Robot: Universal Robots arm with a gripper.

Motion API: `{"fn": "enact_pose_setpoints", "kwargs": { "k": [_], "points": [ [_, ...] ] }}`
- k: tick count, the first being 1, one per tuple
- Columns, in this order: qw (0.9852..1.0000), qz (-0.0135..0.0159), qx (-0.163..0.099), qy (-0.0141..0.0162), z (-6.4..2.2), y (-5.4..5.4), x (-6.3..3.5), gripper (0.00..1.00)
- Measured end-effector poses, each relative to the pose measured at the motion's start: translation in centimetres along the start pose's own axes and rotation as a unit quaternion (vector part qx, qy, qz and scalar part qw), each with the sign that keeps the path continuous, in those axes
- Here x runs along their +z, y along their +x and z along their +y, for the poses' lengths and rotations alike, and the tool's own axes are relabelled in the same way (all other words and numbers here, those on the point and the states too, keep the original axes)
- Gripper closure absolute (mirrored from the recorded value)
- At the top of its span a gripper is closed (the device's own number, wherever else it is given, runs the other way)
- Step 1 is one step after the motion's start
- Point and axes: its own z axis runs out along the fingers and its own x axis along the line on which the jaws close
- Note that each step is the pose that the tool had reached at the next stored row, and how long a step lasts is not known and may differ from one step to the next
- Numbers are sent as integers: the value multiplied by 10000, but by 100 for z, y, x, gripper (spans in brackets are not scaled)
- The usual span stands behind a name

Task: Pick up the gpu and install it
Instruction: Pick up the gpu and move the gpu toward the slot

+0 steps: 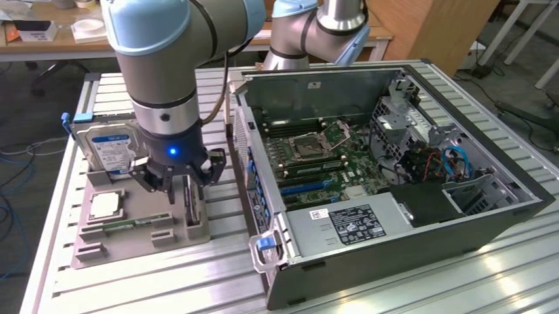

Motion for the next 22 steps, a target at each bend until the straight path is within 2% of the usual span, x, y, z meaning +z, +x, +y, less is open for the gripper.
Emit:
{"fn": "enact_pose_setpoints", "kwargs": {
  "k": [16,22],
  "points": [
    [10000,0,0,0,245,9,4,47],
    [10000,0,0,0,270,10,28,47]
  ]
}}
